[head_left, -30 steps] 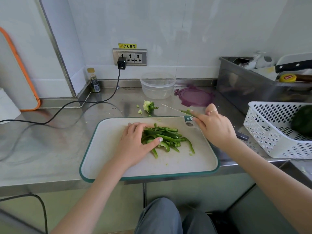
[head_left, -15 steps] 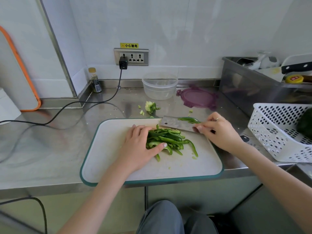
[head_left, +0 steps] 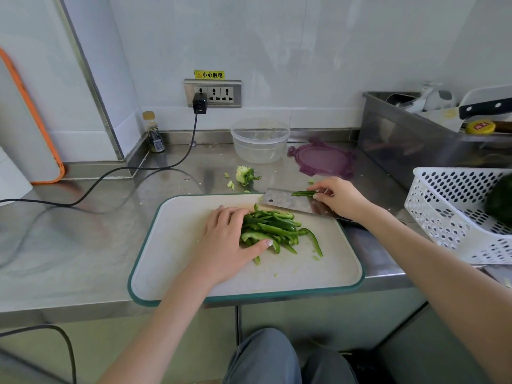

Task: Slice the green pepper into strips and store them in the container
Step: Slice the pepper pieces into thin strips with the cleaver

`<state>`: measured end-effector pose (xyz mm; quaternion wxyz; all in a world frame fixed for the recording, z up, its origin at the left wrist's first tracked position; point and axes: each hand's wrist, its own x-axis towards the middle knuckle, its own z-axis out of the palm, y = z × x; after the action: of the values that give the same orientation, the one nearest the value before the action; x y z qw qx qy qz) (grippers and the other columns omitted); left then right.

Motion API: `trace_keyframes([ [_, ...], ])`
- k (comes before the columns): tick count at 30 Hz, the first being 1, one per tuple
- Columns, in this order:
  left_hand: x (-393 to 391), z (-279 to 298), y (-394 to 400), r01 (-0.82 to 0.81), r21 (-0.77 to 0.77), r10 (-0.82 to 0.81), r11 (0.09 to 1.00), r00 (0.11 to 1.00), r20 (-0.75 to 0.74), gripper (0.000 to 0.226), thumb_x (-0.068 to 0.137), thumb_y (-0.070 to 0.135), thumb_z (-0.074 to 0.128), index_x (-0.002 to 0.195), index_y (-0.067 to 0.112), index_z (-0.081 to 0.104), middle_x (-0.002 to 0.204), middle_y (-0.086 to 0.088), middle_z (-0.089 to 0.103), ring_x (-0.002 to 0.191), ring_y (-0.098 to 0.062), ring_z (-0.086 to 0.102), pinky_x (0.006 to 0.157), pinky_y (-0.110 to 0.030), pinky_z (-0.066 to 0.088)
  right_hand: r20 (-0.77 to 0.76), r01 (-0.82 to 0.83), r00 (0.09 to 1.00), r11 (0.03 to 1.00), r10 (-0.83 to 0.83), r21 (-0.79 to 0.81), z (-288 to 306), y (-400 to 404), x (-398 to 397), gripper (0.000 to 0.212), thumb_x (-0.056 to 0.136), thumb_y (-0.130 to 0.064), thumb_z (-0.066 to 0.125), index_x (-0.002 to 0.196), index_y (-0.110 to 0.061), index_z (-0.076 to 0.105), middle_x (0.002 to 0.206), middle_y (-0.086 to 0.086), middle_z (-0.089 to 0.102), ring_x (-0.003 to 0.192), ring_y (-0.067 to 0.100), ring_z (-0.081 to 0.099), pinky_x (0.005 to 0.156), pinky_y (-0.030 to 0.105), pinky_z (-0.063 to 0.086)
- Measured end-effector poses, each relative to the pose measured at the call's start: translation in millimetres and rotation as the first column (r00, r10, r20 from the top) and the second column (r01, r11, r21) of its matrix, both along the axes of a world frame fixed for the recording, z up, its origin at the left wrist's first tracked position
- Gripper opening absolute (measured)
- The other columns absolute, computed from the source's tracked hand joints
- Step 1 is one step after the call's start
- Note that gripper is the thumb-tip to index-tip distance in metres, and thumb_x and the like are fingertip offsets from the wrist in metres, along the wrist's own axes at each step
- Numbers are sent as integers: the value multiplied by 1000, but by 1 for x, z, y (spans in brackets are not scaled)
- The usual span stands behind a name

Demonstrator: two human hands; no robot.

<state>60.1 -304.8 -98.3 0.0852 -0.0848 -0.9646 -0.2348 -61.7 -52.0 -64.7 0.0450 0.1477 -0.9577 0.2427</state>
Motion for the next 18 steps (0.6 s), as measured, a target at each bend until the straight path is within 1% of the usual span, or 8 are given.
trace_keyframes([
  [4, 0, 0, 0, 1, -2, -1, 1000, 1000, -14, 79, 75, 72, 39, 140, 28, 30, 143, 6, 31, 139, -18, 14, 116, -38, 19, -54, -2, 999, 995, 7, 96, 5, -2, -2, 24, 93, -9, 54, 113, -11, 68, 106, 9, 67, 84, 18, 57, 75, 21, 39],
  [7, 0, 0, 0, 4, -3, -4, 1000, 1000, -24, 81, 73, 74, 38, 139, 27, 31, 141, 6, 33, 138, -19, 18, 115, -40, 22, -111, -24, 993, 978, 48, 208, 8, -3, -3, 24, 94, -8, 52, 112, -9, 67, 114, 7, 66, 101, 22, 59, 88, 25, 40],
  [9, -1, 0, 0, 7, 4, -6, 1000, 1000, -22, 81, 73, 73, 38, 139, 27, 31, 141, 6, 33, 137, -18, 19, 115, -40, 22, -147, 11, 989, 975, 22, 220, 5, -3, -4, 23, 93, -6, 52, 109, -9, 68, 113, 8, 66, 100, 24, 60, 87, 26, 42],
  [11, -1, 1, 0, 7, 9, -7, 1000, 1000, -16, 79, 75, 72, 40, 140, 28, 30, 142, 7, 32, 137, -17, 19, 115, -38, 21, -174, 72, 983, 991, -51, 117, 2, -1, -5, 22, 90, -4, 54, 105, -9, 70, 109, 9, 67, 96, 24, 61, 84, 25, 44],
  [13, -1, 2, 0, 10, 12, -10, 1000, 1000, -17, 76, 78, 69, 43, 140, 28, 30, 142, 7, 32, 136, -15, 19, 115, -36, 21, -178, 151, 970, 985, -163, -83, 4, 0, -6, 20, 89, -4, 57, 101, -11, 71, 103, 8, 70, 90, 22, 64, 82, 24, 46],
  [15, -1, 2, 0, 12, 14, -12, 1000, 1000, -19, 76, 78, 69, 44, 140, 27, 30, 142, 7, 32, 136, -14, 20, 115, -36, 22, -155, 190, 960, 947, -235, -260, 15, -1, -5, 19, 88, -6, 60, 100, -14, 72, 94, 5, 71, 82, 17, 65, 82, 25, 51],
  [16, -1, 3, 0, 14, 15, -14, 1000, 1000, -18, 77, 77, 70, 43, 140, 27, 30, 142, 6, 32, 136, -14, 20, 115, -36, 22, -131, 176, 964, 927, -230, -330, 22, -3, -2, 18, 87, -8, 61, 99, -15, 72, 89, 3, 71, 78, 13, 64, 81, 25, 53],
  [18, 0, 3, 1, 15, 29, -14, 999, 1000, -25, 78, 75, 71, 42, 139, 27, 30, 142, 6, 33, 135, -15, 21, 114, -36, 23, -96, 86, 986, 913, -134, -399, 38, -13, 9, 15, 86, -11, 66, 97, -18, 73, 81, -2, 70, 68, 7, 63, 72, 16, 53],
])
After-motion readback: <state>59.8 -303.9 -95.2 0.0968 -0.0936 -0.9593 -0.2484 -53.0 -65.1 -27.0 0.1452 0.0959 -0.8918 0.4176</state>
